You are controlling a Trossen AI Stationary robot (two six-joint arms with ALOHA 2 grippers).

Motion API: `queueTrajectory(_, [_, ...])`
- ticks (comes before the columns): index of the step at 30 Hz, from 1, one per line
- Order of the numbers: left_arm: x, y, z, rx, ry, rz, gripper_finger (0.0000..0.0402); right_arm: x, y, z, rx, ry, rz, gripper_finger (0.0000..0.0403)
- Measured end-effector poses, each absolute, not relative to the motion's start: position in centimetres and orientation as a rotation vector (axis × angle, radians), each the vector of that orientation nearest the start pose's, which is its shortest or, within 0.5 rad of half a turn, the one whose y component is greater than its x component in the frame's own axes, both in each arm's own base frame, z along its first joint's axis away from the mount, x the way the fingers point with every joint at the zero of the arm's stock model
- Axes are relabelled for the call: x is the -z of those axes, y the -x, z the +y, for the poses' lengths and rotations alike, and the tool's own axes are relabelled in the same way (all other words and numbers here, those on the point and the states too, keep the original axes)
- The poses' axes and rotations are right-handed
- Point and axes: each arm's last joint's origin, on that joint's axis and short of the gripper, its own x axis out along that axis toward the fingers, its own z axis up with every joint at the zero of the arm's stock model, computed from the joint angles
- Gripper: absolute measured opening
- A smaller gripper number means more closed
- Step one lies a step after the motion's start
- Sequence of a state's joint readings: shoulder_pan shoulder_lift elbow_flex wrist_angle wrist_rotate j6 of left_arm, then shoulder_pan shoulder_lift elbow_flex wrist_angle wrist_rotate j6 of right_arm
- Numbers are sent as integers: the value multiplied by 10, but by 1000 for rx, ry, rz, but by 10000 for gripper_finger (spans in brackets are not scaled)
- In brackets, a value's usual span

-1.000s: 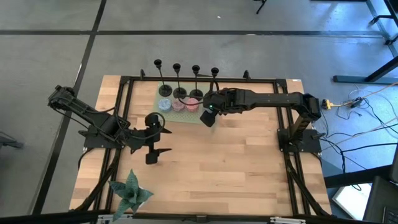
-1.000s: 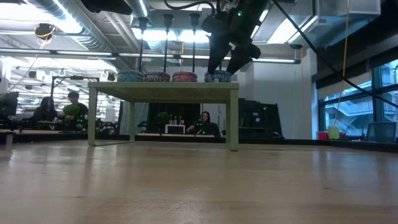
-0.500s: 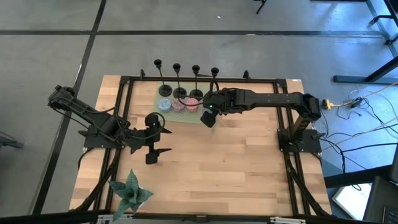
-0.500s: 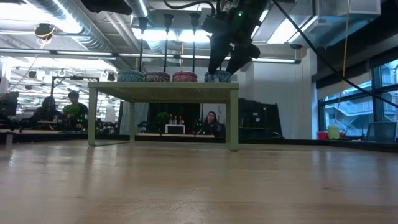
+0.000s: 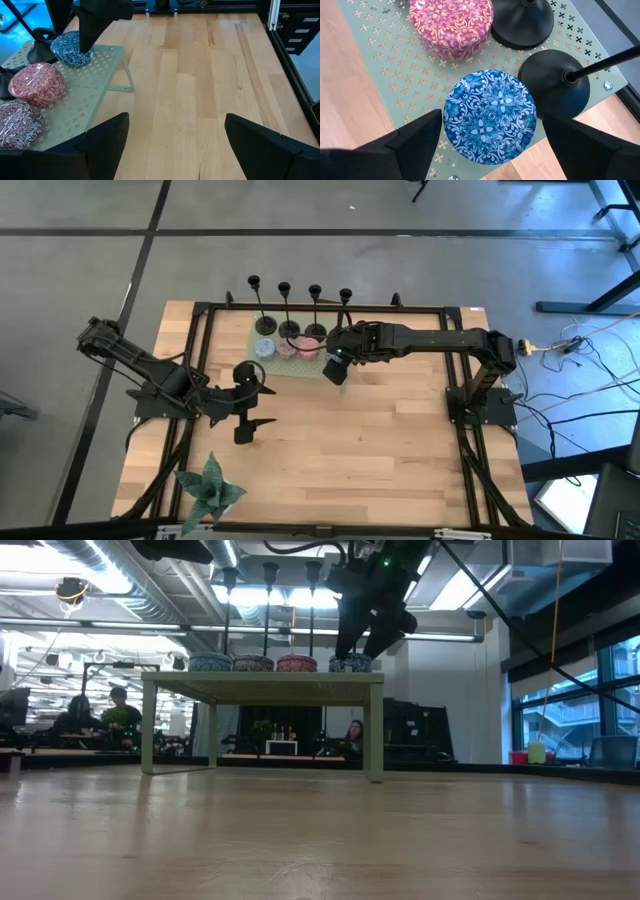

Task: Pick & Place candle stick holders
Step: Put the blue candle on the shelf aligned with the other candles

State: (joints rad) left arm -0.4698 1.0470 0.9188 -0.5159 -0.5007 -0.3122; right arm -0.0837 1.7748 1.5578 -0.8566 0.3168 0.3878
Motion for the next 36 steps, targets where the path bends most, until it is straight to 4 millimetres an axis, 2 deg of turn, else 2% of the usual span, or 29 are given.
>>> queueTrajectory(4, [-304, -196, -84, -117, 4, 556, 327, -286, -368, -40, 559, -223, 981, 349])
queueTrajectory(12, [-304, -196, -84, -114, 5, 557, 327, -303, -357, -38, 554, -261, 934, 349])
queueTrajectory(16, [-305, -196, -84, -114, 6, 555, 327, -303, -356, -31, 446, -375, 965, 349])
queueTrajectory(19, [-305, -196, -84, -114, 6, 554, 327, -305, -357, -20, 340, -416, 985, 349])
queueTrajectory(24, [-305, -197, -84, -114, 6, 553, 327, -308, -354, 2, 279, -391, 1001, 349])
queueTrajectory(28, [-305, -196, -84, -119, 24, 553, 327, -315, -344, 24, 309, -355, 1002, 349])
queueTrajectory(32, [-305, -196, -84, -119, 23, 553, 327, -312, -332, 50, 391, -198, 1032, 349])
queueTrajectory(36, [-305, -196, -84, -126, 20, 550, 327, -301, -327, 63, 362, -234, 1062, 349])
